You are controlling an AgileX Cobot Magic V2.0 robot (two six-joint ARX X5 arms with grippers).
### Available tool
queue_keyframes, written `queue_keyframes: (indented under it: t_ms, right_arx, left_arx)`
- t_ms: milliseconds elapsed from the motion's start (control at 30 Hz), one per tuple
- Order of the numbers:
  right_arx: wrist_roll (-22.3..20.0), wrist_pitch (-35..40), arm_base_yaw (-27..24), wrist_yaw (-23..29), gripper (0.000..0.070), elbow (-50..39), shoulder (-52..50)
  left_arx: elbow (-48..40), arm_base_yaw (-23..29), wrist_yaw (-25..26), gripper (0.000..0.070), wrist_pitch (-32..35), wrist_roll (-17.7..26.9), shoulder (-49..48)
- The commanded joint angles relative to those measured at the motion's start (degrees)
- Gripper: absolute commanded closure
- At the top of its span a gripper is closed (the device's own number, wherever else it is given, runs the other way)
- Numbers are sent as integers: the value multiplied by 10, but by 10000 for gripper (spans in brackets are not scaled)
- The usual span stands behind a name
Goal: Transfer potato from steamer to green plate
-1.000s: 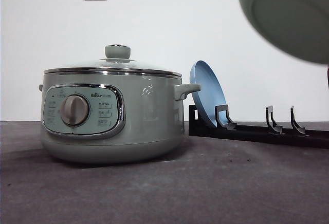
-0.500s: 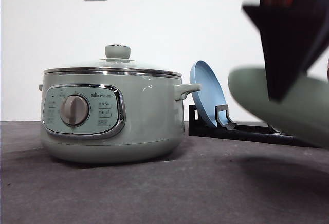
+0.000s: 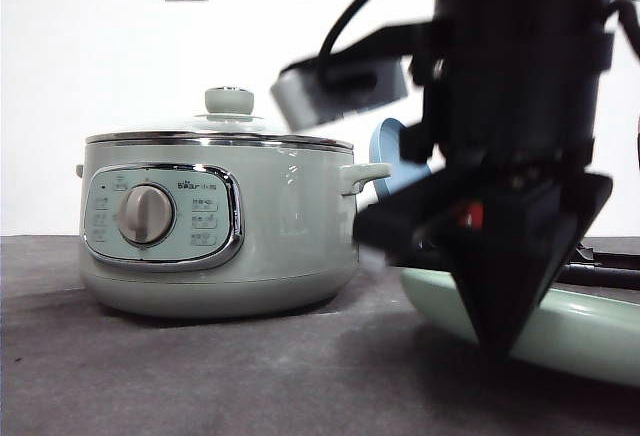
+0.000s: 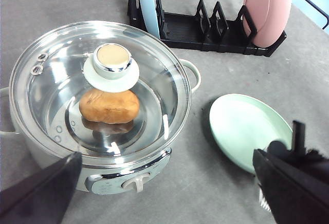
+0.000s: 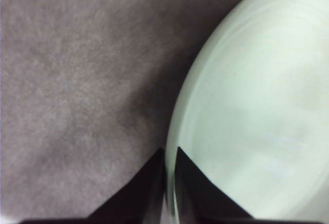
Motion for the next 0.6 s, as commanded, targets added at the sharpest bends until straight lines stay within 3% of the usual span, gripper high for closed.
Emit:
queue_keyframes:
  t_ms: [0,167,233,433,500,567]
  right_arx:
    - [16,6,10,-4,700,3,21]
    - [27,8,16,6,700,3,31]
    - [29,8,16,14,669,3,30]
    - [29,-7,12,12,272,8,14]
    - [25,-16,11,7,210,14,1]
    - [13,-25,7,-1,197,21,-19]
  left_arx:
    - [12,-3,3,0,3,5,5]
    - [12,-3,3,0,3,5,5]
    - [12,-3,3,0,3,5,5]
    - [12,-3,3,0,3,5,5]
    - [12,-3,3,0,3,5,5]
    - [12,-3,3,0,3,5,5]
